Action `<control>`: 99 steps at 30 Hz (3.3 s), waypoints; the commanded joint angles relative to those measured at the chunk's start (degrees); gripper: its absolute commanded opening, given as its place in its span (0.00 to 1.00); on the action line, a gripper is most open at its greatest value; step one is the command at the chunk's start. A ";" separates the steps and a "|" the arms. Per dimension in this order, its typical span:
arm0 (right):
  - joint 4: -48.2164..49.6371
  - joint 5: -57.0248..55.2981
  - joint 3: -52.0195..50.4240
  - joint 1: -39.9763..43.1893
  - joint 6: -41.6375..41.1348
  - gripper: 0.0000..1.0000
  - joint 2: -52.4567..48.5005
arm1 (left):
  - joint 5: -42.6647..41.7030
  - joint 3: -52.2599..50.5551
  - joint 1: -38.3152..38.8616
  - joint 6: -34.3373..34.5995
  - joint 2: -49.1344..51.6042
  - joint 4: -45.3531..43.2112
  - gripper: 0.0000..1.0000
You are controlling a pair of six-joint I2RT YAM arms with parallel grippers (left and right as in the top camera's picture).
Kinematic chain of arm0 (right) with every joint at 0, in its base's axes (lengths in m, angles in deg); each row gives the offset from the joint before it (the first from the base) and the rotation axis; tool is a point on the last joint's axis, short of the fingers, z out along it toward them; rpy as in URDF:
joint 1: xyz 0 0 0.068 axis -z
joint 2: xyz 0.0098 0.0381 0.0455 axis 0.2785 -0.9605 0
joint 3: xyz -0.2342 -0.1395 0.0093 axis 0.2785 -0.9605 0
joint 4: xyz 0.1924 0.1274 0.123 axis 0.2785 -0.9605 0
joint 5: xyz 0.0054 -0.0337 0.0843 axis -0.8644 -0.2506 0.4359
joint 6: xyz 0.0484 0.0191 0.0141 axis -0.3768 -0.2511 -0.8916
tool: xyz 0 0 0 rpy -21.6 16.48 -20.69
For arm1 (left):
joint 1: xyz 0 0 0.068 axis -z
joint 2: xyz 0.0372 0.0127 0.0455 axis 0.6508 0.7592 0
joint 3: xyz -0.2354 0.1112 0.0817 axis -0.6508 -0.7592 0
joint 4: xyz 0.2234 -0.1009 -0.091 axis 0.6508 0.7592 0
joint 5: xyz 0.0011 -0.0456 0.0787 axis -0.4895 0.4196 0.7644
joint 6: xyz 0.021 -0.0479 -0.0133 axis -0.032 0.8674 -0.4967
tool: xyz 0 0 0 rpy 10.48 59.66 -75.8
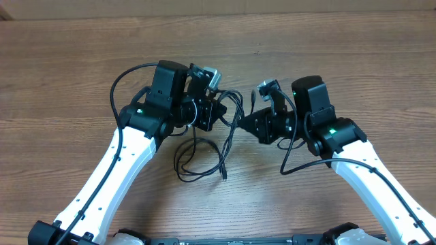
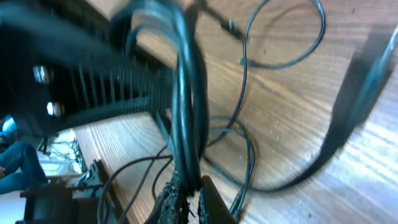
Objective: Untangle cables
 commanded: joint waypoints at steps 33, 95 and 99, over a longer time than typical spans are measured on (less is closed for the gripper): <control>5.27 -8.63 -0.11 -2.89 0.24 0.65 -0.13 | -8.00 0.90 -0.52 -11.39 -0.57 6.29 0.04; 7.74 -10.82 -0.09 -2.89 0.46 0.40 -0.15 | -1.44 0.90 -0.52 -3.21 -0.57 5.01 0.04; 8.35 -11.21 -0.11 -2.89 0.46 0.40 -0.24 | -2.51 0.90 -0.52 -3.26 -0.57 4.92 0.05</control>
